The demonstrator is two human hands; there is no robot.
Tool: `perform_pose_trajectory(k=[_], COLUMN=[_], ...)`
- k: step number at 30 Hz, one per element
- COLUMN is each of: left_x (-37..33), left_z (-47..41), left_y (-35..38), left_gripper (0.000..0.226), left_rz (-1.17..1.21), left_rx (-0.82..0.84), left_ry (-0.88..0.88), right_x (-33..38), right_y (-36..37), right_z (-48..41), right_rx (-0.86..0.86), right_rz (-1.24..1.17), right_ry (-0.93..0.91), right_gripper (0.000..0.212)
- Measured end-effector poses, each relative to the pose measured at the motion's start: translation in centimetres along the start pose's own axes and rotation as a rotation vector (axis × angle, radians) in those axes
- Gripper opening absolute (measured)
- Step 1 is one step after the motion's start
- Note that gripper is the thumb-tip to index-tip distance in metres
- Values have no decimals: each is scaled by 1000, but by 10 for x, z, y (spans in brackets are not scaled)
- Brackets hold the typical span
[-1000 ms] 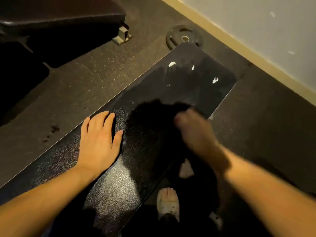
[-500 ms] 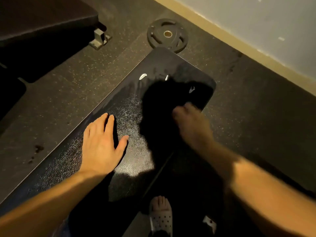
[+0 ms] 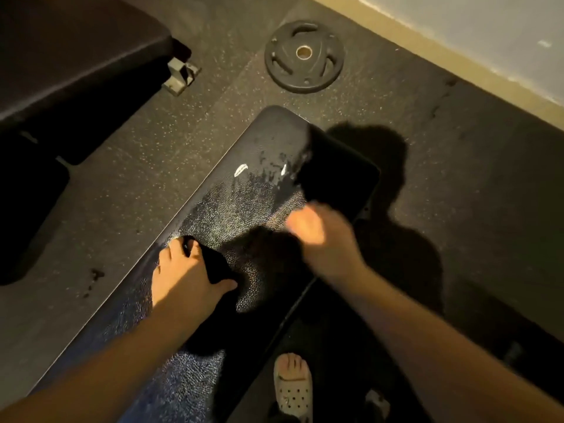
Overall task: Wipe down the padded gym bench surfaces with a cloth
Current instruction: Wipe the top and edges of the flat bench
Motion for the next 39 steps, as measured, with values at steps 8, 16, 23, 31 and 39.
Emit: perform_pose_trajectory(k=[8, 16, 23, 31, 39], left_x=[1, 1, 0, 0, 3], left_z=[-18, -22, -21, -25, -24], left_y=[-2, 2, -4, -9, -5], left_gripper=[142, 149, 148, 140, 140], left_rz=[-1, -26, -34, 1, 21], left_rx=[51, 74, 94, 199, 245], left_ry=[3, -13, -5, -93, -169], right_x=[-41, 33, -59, 46, 38], right_y=[-12, 21, -12, 37, 49], right_z=[-83, 8, -129, -93, -176], right_rx=[-207, 122, -109, 428, 316], right_rz=[148, 139, 111, 119, 144], right_ry=[515, -29, 442, -578, -231], right_gripper=[15, 36, 17, 29, 18])
Point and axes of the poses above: each hand's wrist, its own z-axis away from the middle knuckle, its own y-axis out of the palm, x = y × z, the point moved 9 cm from there along -z, towards the middle knuckle, and after that the axes turned 1 degree about -z, right-handed, at the moved point
